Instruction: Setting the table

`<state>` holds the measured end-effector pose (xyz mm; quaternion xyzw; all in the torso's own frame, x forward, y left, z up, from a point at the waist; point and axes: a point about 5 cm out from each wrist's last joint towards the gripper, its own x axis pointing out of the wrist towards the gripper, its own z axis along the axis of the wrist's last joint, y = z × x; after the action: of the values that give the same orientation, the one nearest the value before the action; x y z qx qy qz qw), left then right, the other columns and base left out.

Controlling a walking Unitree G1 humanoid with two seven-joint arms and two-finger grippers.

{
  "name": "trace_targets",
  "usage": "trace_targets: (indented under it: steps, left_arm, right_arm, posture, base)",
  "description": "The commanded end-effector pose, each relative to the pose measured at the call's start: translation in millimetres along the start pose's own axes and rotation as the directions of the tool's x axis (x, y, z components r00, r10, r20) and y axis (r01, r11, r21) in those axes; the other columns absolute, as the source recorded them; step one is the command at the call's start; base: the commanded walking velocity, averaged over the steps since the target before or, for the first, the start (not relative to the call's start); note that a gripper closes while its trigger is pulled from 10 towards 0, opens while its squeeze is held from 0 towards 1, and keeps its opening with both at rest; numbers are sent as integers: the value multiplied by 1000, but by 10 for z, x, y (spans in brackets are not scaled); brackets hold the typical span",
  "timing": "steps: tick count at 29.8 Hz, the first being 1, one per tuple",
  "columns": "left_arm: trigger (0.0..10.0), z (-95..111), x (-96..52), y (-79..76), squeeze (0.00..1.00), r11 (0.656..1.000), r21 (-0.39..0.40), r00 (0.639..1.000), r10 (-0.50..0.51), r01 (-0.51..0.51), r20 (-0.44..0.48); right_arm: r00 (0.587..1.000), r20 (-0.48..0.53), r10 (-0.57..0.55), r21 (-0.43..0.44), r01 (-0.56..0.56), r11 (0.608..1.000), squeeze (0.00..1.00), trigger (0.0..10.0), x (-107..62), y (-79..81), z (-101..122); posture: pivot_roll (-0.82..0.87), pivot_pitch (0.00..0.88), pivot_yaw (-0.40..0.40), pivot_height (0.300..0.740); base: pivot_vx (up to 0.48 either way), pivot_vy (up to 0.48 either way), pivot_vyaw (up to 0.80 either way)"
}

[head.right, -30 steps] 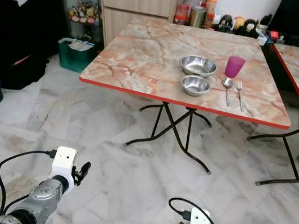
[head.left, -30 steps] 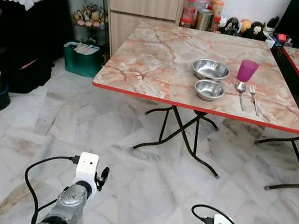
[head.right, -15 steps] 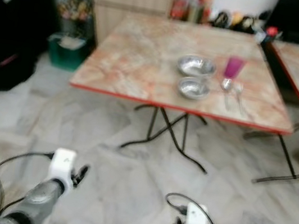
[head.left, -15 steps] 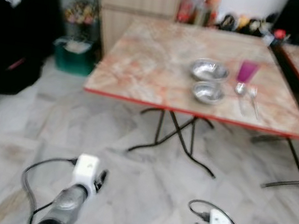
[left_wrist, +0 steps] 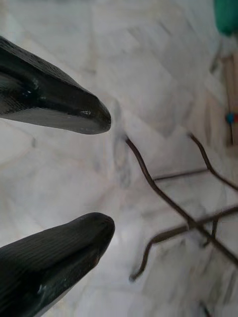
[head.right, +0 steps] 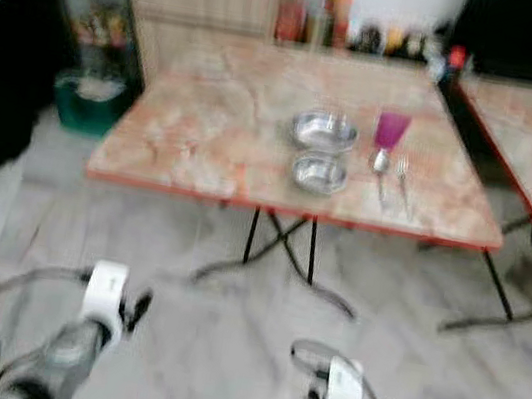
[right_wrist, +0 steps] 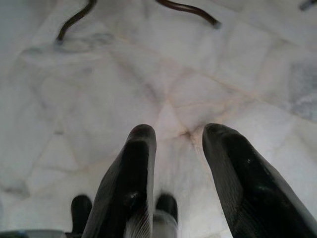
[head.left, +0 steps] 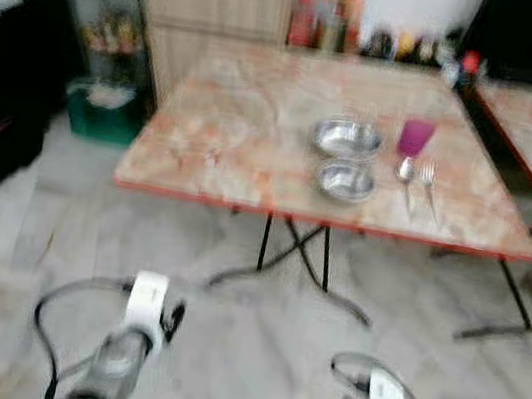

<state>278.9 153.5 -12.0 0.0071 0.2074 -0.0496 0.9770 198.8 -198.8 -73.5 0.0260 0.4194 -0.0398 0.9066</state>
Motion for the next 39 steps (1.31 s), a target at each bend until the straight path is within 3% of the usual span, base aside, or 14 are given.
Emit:
trace_targets:
  steps: [1,7,8,11,17,25,34,39]
  left_arm:
    - [10000,57,16,-26,0,1000,-8,999,5,-5,36]
    - [10000,306,32,75,0,999,-7,980,38,-37,195]
    - [10000,423,31,113,0,998,-11,963,57,-56,264]
    - [10000,555,26,142,0,997,-20,938,74,-72,337]
    - [10000,1055,54,128,0,997,-33,850,82,-75,521]
    - [10000,1480,81,41,0,999,-44,780,51,-29,623]
    - [10000,1678,104,-66,0,1000,-24,757,2,18,653]
    - [10000,1685,111,-115,0,999,-21,758,-18,42,652]
  right_arm:
    - [1000,0,-23,-2,23,1000,0,10000,-10,-82,-1]
    - [1000,1,-28,2,28,1000,0,10000,-14,-94,-8]
    - [1000,0,-28,2,28,1000,0,10000,-14,-96,-9]
    - [1000,0,-29,1,29,1000,0,10000,-15,-100,-9]
    - [1000,0,-22,-8,22,1000,0,10000,-8,-77,4]
    - [1000,-7,-25,-3,25,1000,0,10000,-15,-75,-29]
    - [996,-50,-68,11,68,998,0,10000,-66,-163,-198]
    - [993,-74,-88,29,90,996,0,10000,-103,-199,-310]
  posture:
    - [29,0,13,740]
    - [23,0,18,740]
    - [23,0,18,740]
    - [32,0,12,740]
    - [44,0,3,740]
    - [39,0,11,740]
    - [25,0,21,740]
    - [24,0,21,740]
  base:
    - [345,0,0]
    - [345,0,0]
    - [349,0,0]
    - [349,0,0]
    - [349,0,0]
    - [352,0,0]
    - [352,0,0]
    - [352,0,0]
